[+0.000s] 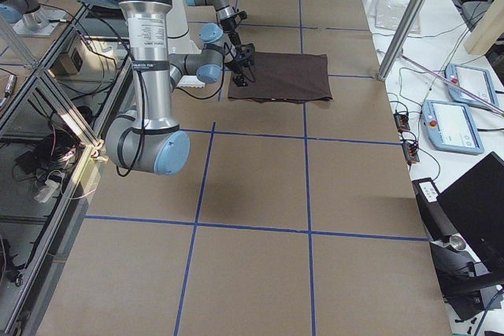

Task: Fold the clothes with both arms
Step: 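Align both grippers at the two shirt corners nearest the robot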

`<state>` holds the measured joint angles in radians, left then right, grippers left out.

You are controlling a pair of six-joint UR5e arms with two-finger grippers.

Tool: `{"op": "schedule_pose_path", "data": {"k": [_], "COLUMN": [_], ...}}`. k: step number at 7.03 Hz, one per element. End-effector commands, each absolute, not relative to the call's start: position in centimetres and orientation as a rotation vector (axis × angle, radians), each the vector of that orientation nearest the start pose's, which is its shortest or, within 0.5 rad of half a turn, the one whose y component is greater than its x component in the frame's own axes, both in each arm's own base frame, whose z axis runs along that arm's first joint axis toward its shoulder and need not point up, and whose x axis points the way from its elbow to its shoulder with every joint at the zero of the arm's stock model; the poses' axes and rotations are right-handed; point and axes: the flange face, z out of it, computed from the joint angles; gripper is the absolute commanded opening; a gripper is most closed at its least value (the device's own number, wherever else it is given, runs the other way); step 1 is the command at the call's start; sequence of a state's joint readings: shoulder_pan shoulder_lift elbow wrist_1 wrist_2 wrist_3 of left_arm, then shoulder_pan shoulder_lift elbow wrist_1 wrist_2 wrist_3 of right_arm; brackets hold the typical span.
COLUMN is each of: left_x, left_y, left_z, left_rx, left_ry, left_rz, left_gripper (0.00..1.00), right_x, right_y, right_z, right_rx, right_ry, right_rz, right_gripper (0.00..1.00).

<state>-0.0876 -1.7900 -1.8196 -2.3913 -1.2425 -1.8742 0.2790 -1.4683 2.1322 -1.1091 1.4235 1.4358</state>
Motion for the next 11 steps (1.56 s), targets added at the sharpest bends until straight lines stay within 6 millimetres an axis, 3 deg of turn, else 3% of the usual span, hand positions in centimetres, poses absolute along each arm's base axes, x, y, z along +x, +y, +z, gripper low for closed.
{"op": "schedule_pose_path", "data": {"k": [1,3,4,5,9,10,11], "left_x": [55.07,55.39,55.29,55.26,55.15,55.17,55.21], "left_y": [-20.15,-19.62,-19.67,-19.68,-19.76,-19.76,-19.76], "left_z": [32.49,32.06,31.91,31.99,32.89,32.81,32.48], "left_rx": [0.128,0.123,0.129,0.131,0.135,0.134,0.129], "left_ry": [1.327,1.335,1.338,1.337,1.320,1.322,1.328], "left_rz": [-0.527,-0.523,-0.526,-0.527,-0.527,-0.528,-0.534], "left_gripper": [0.62,0.60,0.47,0.44,0.48,0.44,0.17], "right_x": [-42.50,-42.50,-42.52,-42.52,-42.47,-42.51,-42.56], "right_y": [-27.57,-27.57,-27.58,-27.58,-27.58,-27.59,-27.53], "right_z": [29.73,29.73,29.66,29.66,29.80,29.87,29.87], "right_rx": [0.360,0.360,0.360,0.360,0.361,0.361,0.360], "right_ry": [-1.072,-1.072,-1.073,-1.073,-1.070,-1.068,-1.069], "right_rz": [0.211,0.211,0.211,0.211,0.212,0.212,0.211], "right_gripper": [1.00,1.00,1.00,1.00,1.00,1.00,1.00]}}
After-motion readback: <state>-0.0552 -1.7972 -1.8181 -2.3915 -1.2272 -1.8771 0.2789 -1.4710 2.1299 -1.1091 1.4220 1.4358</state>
